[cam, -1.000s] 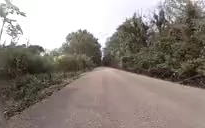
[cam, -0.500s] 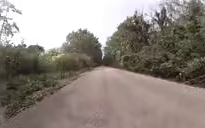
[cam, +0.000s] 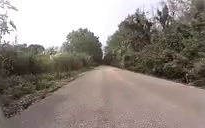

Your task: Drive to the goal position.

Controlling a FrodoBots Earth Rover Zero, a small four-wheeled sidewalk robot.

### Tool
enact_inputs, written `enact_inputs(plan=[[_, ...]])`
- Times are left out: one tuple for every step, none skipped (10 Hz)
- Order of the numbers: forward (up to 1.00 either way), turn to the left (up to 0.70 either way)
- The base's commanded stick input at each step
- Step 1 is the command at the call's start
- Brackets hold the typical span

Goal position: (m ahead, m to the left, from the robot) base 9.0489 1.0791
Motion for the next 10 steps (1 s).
enact_inputs(plan=[[0.7,0.0],[0.7,0.0],[0.7,0.0],[0.7,0.0],[0.7,0.0],[0.7,0.0],[0.7,0.01],[0.7,0.03],[0.7,0.15],[0.7,0.25]])
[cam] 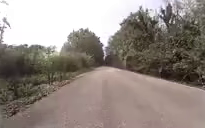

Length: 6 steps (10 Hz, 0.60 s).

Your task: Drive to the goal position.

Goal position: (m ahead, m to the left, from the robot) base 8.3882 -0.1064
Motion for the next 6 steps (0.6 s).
enact_inputs(plan=[[0.7,0.12],[0.7,0.0],[0.7,0.0],[0.7,0.0],[0.7,0.0],[0.7,0.0]])
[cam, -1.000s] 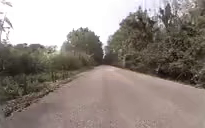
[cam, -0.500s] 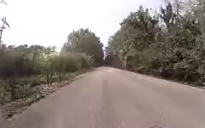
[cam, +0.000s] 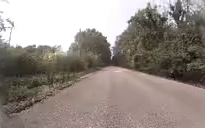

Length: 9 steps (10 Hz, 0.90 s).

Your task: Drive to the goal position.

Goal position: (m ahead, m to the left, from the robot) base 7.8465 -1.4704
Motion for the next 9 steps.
enact_inputs(plan=[[0.7,0.0],[0.7,0.0],[0.7,0.0],[0.7,0.0],[0.7,0.0],[0.7,0.0],[0.7,0.0],[0.7,0.0],[0.7,0.0]])
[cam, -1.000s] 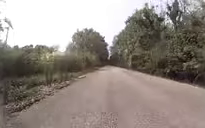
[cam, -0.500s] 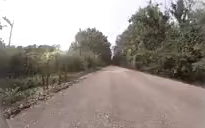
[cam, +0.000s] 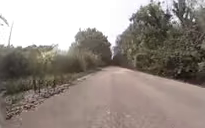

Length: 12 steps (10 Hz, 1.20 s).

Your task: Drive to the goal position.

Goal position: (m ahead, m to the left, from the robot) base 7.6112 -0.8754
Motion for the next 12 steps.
enact_inputs(plan=[[0.7,0.0],[0.7,0.0],[0.7,0.0],[0.7,0.0],[0.7,0.0],[0.7,0.0],[0.7,0.0],[0.7,0.0],[0.7,0.0],[0.7,0.0],[0.7,0.0],[0.7,0.0]])
